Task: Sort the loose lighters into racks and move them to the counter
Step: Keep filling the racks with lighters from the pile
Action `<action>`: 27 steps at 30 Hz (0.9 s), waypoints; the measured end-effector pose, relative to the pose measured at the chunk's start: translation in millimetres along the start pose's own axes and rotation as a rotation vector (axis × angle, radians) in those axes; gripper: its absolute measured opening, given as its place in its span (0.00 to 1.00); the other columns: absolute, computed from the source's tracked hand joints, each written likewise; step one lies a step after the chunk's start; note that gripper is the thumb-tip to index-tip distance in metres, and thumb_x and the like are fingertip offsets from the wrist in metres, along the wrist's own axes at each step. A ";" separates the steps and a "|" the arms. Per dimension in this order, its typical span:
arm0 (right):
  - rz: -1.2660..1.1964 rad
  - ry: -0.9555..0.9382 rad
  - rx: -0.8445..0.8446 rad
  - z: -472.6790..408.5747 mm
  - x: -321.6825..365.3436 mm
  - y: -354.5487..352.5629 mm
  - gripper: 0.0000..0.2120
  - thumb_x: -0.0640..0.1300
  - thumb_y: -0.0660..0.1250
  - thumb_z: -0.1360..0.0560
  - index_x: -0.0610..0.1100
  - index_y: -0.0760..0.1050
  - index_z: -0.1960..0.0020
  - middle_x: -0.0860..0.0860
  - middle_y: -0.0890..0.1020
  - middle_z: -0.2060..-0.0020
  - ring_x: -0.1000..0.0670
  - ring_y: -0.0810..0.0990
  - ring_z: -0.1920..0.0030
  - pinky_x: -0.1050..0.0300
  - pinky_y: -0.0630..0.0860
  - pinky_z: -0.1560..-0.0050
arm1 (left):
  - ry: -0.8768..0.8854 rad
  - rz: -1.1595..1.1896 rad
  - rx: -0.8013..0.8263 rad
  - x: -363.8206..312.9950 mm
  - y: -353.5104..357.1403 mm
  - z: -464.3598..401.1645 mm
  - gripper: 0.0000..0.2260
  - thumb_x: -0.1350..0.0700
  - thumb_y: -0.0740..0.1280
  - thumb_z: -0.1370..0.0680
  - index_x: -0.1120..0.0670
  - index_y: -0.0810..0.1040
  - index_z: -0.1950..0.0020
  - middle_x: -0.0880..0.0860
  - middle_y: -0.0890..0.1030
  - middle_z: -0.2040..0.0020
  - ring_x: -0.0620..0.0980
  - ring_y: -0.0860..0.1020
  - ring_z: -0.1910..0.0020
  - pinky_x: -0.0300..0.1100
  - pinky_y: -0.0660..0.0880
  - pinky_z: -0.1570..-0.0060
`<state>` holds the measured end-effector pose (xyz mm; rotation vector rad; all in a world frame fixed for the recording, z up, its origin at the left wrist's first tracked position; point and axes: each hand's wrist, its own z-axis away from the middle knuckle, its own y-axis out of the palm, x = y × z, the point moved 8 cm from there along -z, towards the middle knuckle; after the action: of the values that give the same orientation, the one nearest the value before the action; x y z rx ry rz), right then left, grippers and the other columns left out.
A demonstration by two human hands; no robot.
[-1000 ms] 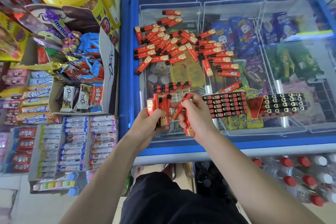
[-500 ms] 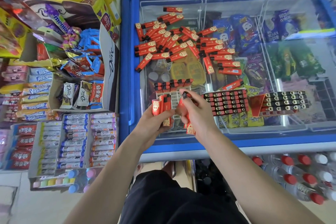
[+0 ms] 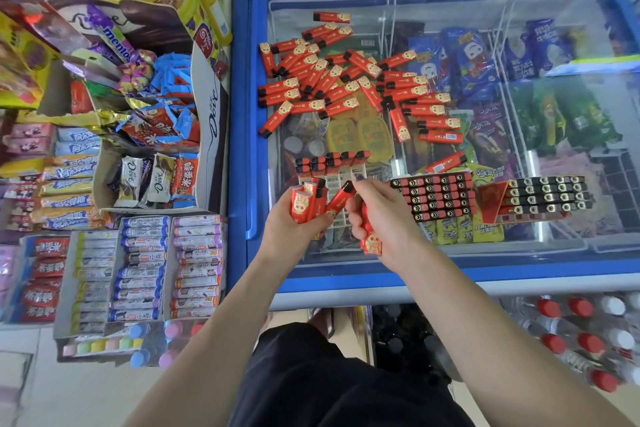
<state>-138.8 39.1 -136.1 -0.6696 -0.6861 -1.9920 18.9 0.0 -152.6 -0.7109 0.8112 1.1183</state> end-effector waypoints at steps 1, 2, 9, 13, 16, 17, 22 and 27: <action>-0.019 0.018 0.004 -0.6 -0.7 0.0 0.08 0.43 0.66 0.17 0.41 0.75 0.53 0.46 0.79 0.67 0.51 0.71 0.73 0.60 0.66 0.77 | 0.013 -0.017 0.000 -1.0 -0.3 -0.9 0.16 0.61 0.79 0.26 0.49 0.79 0.43 0.48 0.85 0.56 0.43 0.84 0.61 0.38 0.82 0.60; -0.013 0.015 0.003 -1.6 0.2 -0.2 0.07 0.43 0.67 0.17 0.41 0.76 0.53 0.46 0.80 0.67 0.52 0.71 0.73 0.60 0.67 0.77 | 0.020 -0.030 -0.004 -0.8 -0.9 -2.3 0.16 0.60 0.79 0.26 0.47 0.78 0.44 0.47 0.85 0.57 0.42 0.83 0.62 0.37 0.81 0.60; 0.066 -0.137 -0.096 -21.9 29.0 -10.2 0.06 0.38 0.65 0.18 0.39 0.80 0.45 0.44 0.81 0.63 0.51 0.72 0.74 0.59 0.68 0.78 | -0.032 -0.113 -0.100 14.9 -17.0 -11.1 0.14 0.56 0.77 0.24 0.42 0.76 0.47 0.45 0.84 0.52 0.42 0.84 0.56 0.34 0.77 0.58; 0.116 -0.132 -0.157 -36.4 31.6 -11.8 0.08 0.38 0.63 0.17 0.39 0.79 0.42 0.44 0.81 0.63 0.51 0.72 0.74 0.59 0.69 0.78 | -0.062 -0.184 -0.082 25.0 -19.5 -13.8 0.14 0.56 0.77 0.23 0.41 0.75 0.48 0.45 0.84 0.51 0.42 0.82 0.54 0.34 0.75 0.58; 0.124 -0.125 -0.179 -40.6 29.4 -10.9 0.08 0.38 0.64 0.17 0.39 0.79 0.41 0.45 0.81 0.64 0.51 0.72 0.75 0.59 0.69 0.78 | -0.083 -0.226 -0.060 32.0 -20.6 -15.3 0.14 0.57 0.76 0.23 0.41 0.75 0.48 0.46 0.84 0.51 0.45 0.82 0.53 0.36 0.75 0.58; 0.133 -0.127 -0.186 -40.8 29.0 -10.7 0.07 0.38 0.64 0.17 0.39 0.78 0.41 0.45 0.82 0.64 0.51 0.72 0.75 0.59 0.69 0.78 | -0.079 -0.245 -0.054 33.4 -20.7 -16.0 0.15 0.57 0.76 0.23 0.41 0.75 0.48 0.46 0.83 0.50 0.45 0.82 0.52 0.37 0.75 0.57; 0.168 -0.131 -0.216 -42.2 28.2 -9.2 0.07 0.39 0.66 0.18 0.35 0.75 0.43 0.44 0.84 0.62 0.52 0.72 0.77 0.59 0.69 0.78 | -0.059 -0.316 -0.043 37.1 -20.6 -21.9 0.16 0.58 0.77 0.24 0.41 0.74 0.49 0.45 0.82 0.49 0.45 0.81 0.50 0.41 0.79 0.52; 0.198 -0.115 -0.248 -40.5 24.6 -7.7 0.08 0.40 0.67 0.18 0.36 0.75 0.43 0.44 0.85 0.62 0.54 0.72 0.77 0.60 0.70 0.79 | 0.007 -0.421 -0.057 37.1 -19.0 -25.5 0.16 0.57 0.77 0.24 0.42 0.74 0.46 0.46 0.81 0.47 0.47 0.81 0.49 0.49 0.82 0.48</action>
<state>-164.1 0.5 -149.2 -0.9687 -0.4240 -1.8808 40.2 -8.6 -195.7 -0.8861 0.6005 0.7600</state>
